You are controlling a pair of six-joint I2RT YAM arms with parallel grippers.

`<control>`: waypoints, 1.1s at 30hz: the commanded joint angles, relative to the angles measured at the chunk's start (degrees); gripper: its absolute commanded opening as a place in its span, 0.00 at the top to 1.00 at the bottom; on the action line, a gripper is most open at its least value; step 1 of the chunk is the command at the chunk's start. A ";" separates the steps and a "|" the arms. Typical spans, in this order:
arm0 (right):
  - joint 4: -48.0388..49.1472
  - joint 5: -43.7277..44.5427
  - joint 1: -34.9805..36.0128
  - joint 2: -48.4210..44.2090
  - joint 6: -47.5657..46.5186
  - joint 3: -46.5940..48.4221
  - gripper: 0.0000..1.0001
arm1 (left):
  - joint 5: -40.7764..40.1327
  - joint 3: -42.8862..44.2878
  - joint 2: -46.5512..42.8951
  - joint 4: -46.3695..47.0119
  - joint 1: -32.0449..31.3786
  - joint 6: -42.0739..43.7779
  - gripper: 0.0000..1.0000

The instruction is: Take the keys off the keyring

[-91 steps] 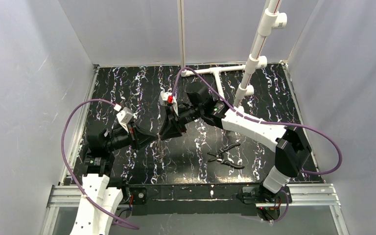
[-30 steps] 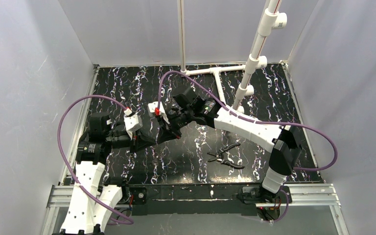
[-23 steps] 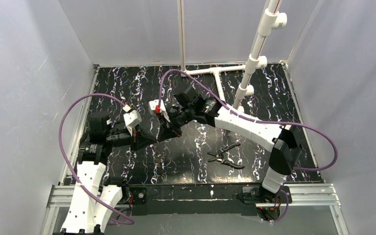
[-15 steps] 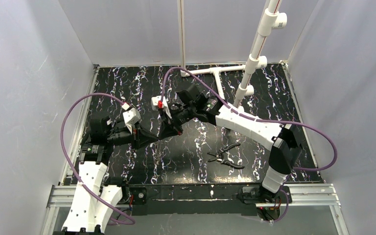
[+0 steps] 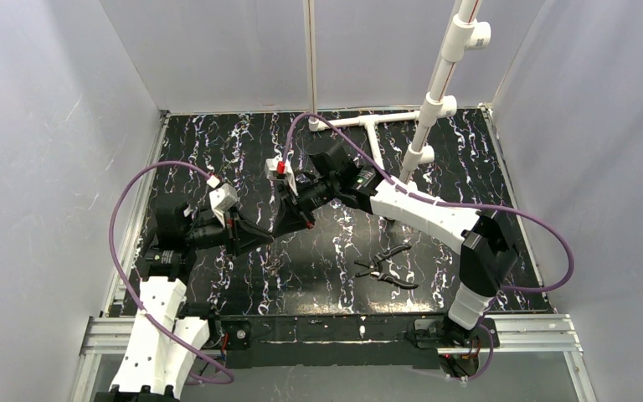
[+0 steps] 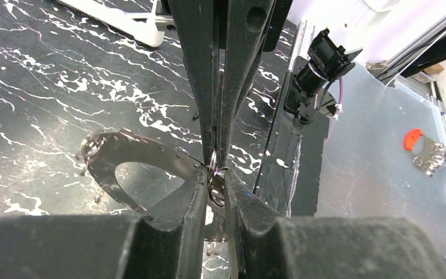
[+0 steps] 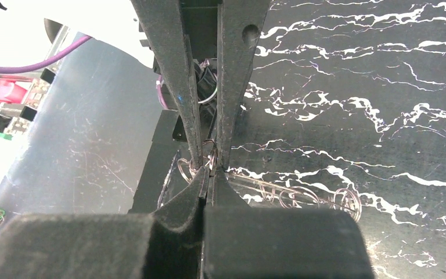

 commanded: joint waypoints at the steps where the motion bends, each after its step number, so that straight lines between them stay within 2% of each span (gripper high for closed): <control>1: 10.46 -4.59 -0.67 -3.09 4.40 0.27 0.99 | 3.11 -2.38 0.61 -0.47 1.08 -2.00 0.85; 6: 11.43 -5.26 -0.89 -3.52 4.90 -0.37 0.99 | 4.52 -2.81 1.62 -0.27 1.63 -4.43 0.83; 10: 11.61 -5.66 -1.13 -3.78 4.68 -0.90 0.99 | 6.95 -1.89 3.67 -2.80 6.05 -4.09 0.77; 16: 11.70 -5.97 -1.24 -3.85 4.59 -1.15 0.99 | 9.93 1.69 7.19 -12.49 9.07 4.94 0.76; 21: 11.70 -6.32 -1.25 -4.05 4.37 -1.53 0.99 | 10.05 3.80 6.41 -16.35 9.40 8.33 0.76; 25: 11.70 -6.41 -1.24 -4.02 4.15 -1.72 0.99 | 11.39 6.00 5.43 -20.37 10.26 11.96 0.70; 28: 11.70 -6.55 -1.24 -3.81 4.00 -1.72 0.99 | 12.80 7.06 4.58 -20.61 10.33 12.24 0.64; 33: 11.70 -7.12 -1.24 -3.62 3.97 -1.88 0.99 | 14.19 8.54 4.86 -19.88 10.28 12.95 0.62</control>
